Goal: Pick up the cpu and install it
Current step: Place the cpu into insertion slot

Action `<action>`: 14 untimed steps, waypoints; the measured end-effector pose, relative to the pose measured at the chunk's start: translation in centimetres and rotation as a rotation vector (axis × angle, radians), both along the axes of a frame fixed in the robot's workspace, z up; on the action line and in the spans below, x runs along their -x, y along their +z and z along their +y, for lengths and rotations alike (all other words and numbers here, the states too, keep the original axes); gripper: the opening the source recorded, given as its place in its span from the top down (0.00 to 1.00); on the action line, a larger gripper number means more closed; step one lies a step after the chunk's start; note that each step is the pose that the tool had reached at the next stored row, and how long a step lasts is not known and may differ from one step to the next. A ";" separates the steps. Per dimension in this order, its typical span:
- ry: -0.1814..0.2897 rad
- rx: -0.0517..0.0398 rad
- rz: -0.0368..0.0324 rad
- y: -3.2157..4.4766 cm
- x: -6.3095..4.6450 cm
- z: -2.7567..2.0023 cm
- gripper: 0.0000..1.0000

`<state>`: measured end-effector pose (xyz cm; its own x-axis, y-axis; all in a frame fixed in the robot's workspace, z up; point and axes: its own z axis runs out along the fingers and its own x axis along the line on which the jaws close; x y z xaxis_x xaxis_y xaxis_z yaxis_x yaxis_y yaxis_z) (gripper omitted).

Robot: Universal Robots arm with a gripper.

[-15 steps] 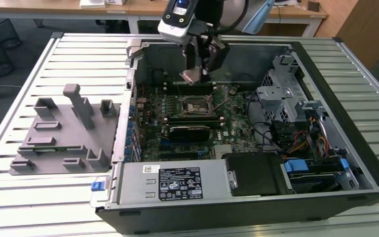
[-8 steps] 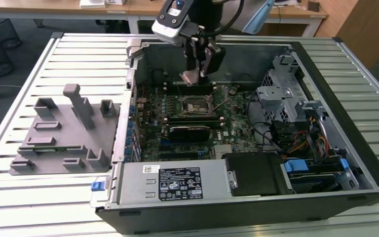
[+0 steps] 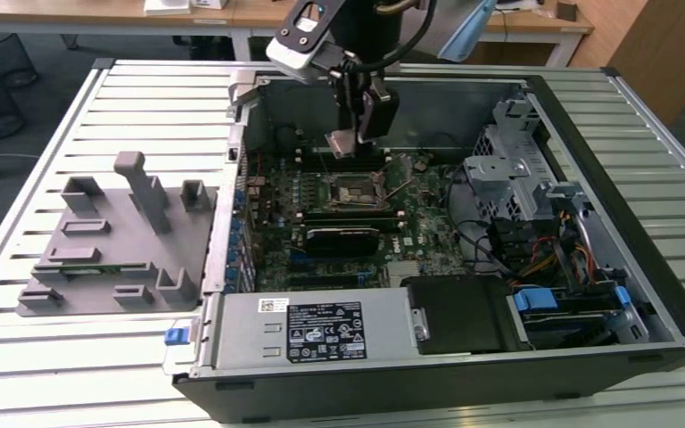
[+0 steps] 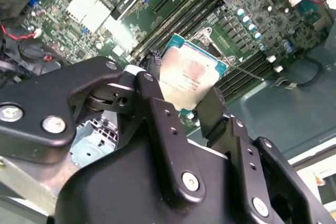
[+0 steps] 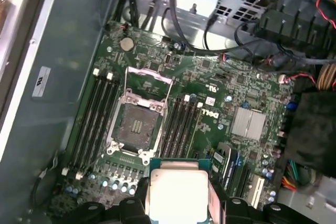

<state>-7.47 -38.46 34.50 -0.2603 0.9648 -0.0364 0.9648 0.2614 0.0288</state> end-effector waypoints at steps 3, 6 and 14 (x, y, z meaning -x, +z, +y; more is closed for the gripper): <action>-0.025 -0.0011 0.0000 -0.32 0.0 0.05 0.47; -0.038 -0.0011 0.0001 -0.74 0.0 0.32 0.47; -0.066 -0.0015 -0.0001 -1.84 0.0 1.21 0.47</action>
